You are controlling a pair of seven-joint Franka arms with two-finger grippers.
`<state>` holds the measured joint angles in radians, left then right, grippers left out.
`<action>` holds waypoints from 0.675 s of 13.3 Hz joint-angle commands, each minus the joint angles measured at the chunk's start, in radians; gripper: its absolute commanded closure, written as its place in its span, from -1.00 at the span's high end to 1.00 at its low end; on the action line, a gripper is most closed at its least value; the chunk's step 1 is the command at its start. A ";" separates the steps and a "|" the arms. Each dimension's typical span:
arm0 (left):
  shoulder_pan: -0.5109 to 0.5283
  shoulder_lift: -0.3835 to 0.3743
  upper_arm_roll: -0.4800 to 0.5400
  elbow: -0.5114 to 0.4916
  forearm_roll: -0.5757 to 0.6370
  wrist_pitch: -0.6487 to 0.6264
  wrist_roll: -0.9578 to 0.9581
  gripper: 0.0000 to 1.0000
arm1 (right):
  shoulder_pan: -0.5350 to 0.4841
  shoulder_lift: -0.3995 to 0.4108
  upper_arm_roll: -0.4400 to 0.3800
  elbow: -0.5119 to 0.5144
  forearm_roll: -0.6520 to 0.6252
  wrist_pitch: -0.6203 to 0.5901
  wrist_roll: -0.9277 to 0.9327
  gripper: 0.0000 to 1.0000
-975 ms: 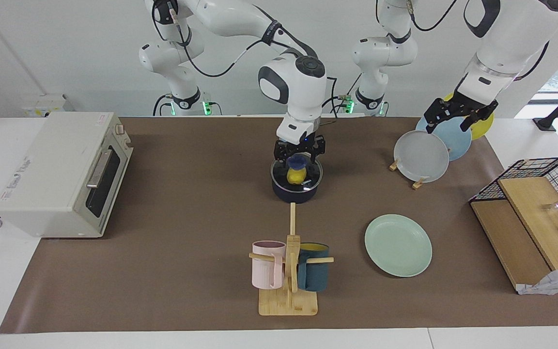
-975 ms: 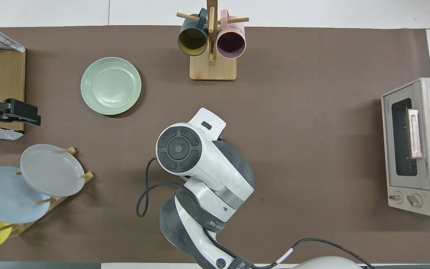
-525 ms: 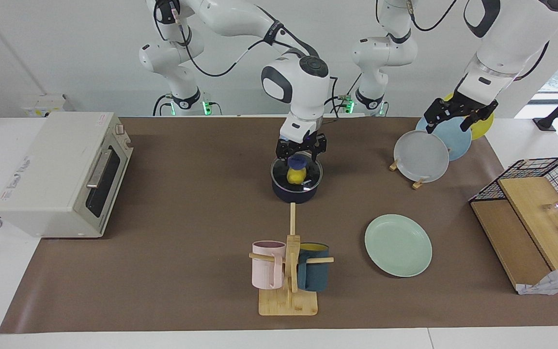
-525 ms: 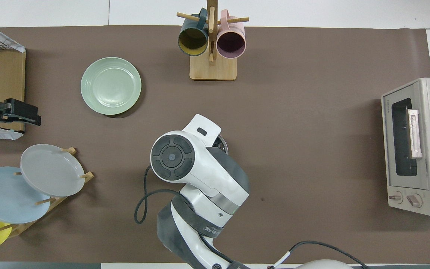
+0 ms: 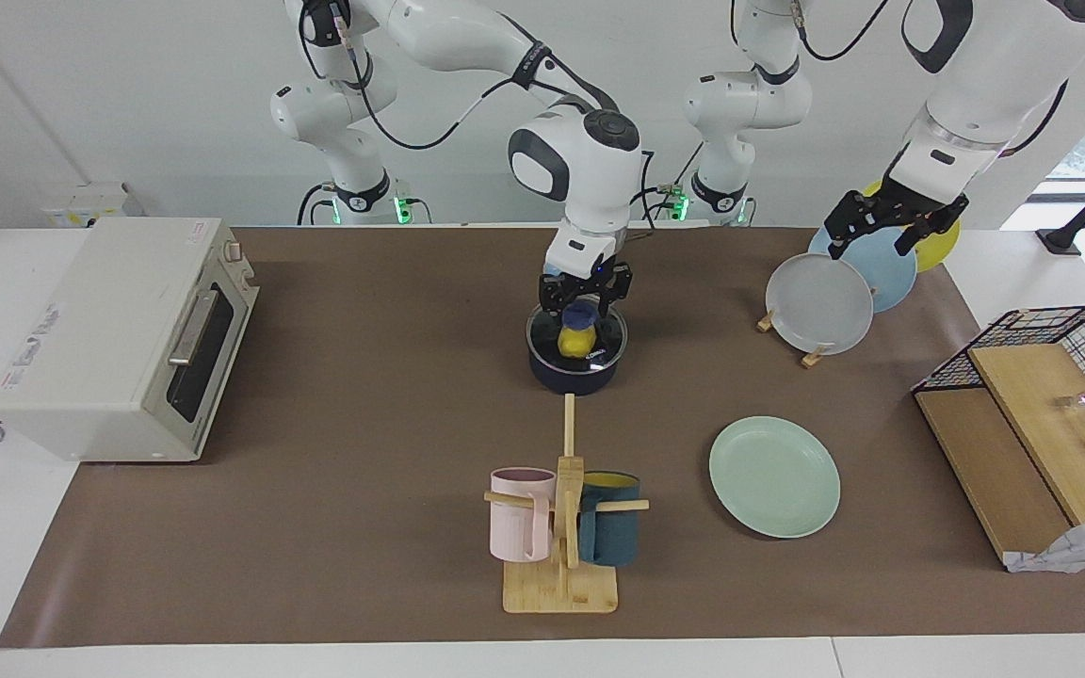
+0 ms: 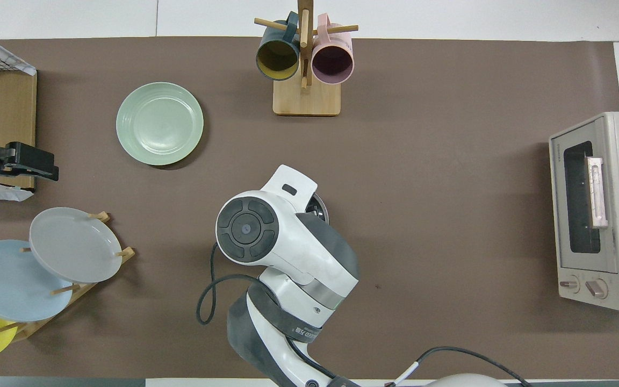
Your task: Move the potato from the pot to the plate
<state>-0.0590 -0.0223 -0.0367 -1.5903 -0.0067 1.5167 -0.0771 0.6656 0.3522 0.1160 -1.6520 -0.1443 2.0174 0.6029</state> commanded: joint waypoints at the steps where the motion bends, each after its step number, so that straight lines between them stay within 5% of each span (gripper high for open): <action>1: 0.010 -0.027 -0.005 -0.027 0.016 -0.001 0.005 1.00 | -0.003 -0.019 0.001 -0.028 -0.012 0.026 -0.023 -0.39; 3: 0.010 -0.027 -0.006 -0.027 0.016 -0.001 0.005 1.00 | -0.004 -0.018 0.001 -0.023 -0.012 0.026 -0.023 -0.67; 9: 0.010 -0.027 -0.006 -0.027 0.016 -0.001 0.005 1.00 | -0.075 -0.093 -0.006 0.049 -0.009 -0.118 -0.113 -0.67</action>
<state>-0.0590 -0.0223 -0.0367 -1.5903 -0.0067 1.5167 -0.0771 0.6338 0.3102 0.1041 -1.6029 -0.1447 1.9440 0.5451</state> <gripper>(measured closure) 0.000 0.344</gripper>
